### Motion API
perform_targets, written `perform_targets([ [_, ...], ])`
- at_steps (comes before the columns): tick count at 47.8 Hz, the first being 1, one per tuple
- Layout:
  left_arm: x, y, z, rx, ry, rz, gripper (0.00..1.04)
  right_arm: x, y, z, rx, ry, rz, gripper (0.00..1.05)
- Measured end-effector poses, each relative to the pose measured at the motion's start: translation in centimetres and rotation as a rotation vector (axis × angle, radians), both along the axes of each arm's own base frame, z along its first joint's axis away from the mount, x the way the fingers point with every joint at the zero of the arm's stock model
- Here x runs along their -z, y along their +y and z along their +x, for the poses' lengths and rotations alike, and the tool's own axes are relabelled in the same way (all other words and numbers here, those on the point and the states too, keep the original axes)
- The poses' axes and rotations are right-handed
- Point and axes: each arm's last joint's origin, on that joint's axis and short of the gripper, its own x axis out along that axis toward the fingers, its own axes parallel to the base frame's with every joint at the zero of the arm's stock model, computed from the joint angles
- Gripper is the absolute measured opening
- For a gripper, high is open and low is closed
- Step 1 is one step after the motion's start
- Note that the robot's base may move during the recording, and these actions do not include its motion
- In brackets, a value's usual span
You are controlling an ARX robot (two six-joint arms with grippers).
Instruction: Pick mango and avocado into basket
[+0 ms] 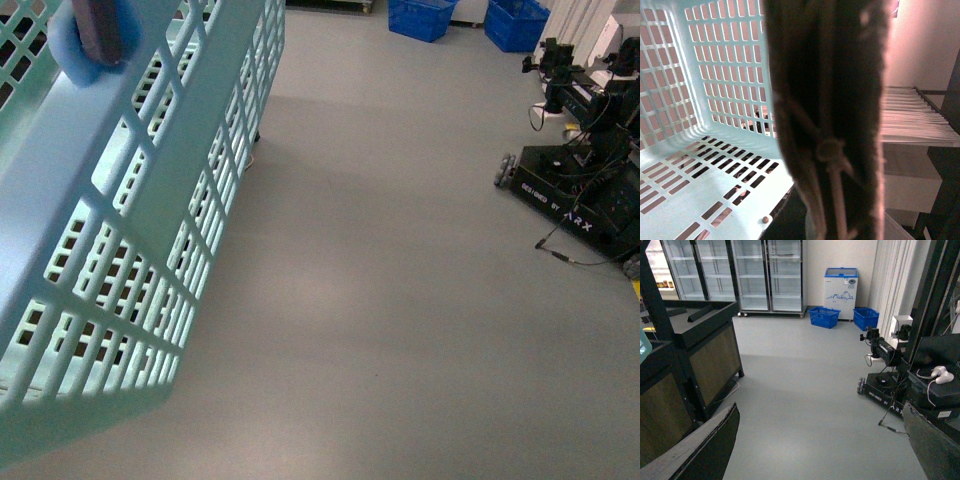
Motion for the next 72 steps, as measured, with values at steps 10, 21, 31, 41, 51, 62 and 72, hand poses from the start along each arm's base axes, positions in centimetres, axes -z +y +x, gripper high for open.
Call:
perform_targets([
  [10, 0.01, -0.27, -0.05, 0.036, 0.002, -0.012, 0.07, 0.0, -0.01, 0.0, 0.005, 0.0, 0.0, 0.97],
  [21, -0.11, 0.06, -0.12, -0.011, -0.006, 0.003, 0.07, 0.01, 0.0, 0.0, 0.0, 0.001, 0.0, 0.97],
  [31, -0.06, -0.02, -0.08, 0.005, -0.004, 0.008, 0.07, 0.01, 0.0, 0.0, 0.0, 0.001, 0.0, 0.97],
  [41, -0.02, -0.06, -0.05, 0.01, -0.002, 0.009, 0.07, 0.01, 0.0, 0.0, 0.0, 0.001, 0.0, 0.97],
  [51, 0.03, -0.08, 0.01, 0.011, 0.001, 0.009, 0.07, -0.01, 0.0, 0.01, 0.0, 0.001, 0.0, 0.97],
  [62, 0.02, -0.06, 0.0, 0.004, 0.001, 0.01, 0.07, -0.01, 0.0, 0.0, -0.001, -0.001, 0.0, 0.97],
  [72, 0.03, -0.06, -0.01, 0.004, 0.001, 0.01, 0.07, -0.01, 0.0, 0.0, -0.001, 0.0, 0.0, 0.97],
])
